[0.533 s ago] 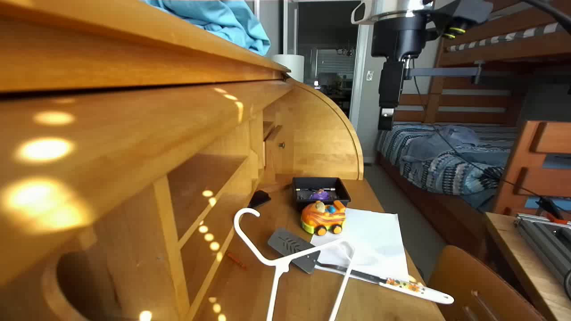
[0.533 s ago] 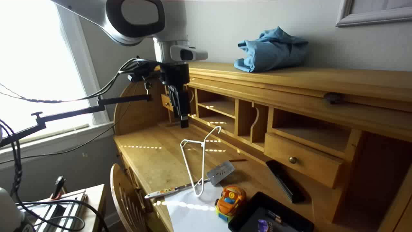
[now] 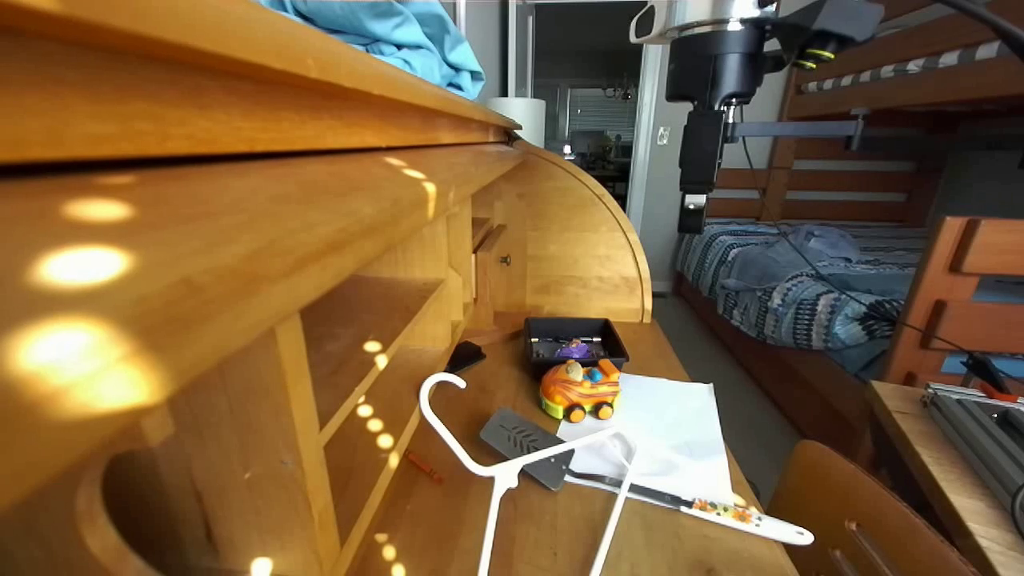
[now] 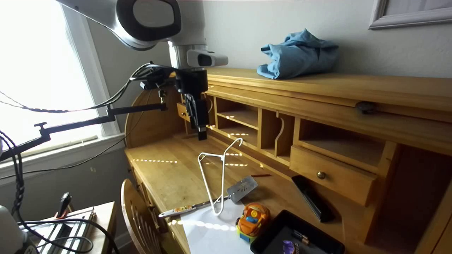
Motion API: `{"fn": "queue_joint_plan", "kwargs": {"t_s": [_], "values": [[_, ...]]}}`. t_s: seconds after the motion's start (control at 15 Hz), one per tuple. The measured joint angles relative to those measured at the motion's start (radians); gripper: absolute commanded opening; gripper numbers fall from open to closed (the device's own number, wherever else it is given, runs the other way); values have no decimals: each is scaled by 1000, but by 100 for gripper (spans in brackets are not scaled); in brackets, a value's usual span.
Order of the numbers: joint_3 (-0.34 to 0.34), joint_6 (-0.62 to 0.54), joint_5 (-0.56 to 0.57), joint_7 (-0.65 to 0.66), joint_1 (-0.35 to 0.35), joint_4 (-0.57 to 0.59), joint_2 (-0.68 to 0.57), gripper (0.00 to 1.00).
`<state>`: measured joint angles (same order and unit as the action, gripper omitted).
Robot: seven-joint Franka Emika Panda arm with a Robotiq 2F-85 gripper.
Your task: Open the right drawer
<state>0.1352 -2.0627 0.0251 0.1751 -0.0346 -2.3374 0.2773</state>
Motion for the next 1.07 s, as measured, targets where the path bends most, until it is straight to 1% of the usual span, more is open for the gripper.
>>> {"fn": "queue_joint_plan", "kwargs": {"t_s": [0.33, 0.47, 0.67, 0.87, 1.07], "values": [[-2, 0, 0, 0, 0, 0, 0, 100], [-11, -15, 1, 22, 5, 0, 0, 100], [-42, -74, 0, 92, 23, -6, 3, 100], [-70, -134, 0, 182, 59, -22, 6, 100], [-79, -206, 6, 292, 99, -51, 6, 100]]}}
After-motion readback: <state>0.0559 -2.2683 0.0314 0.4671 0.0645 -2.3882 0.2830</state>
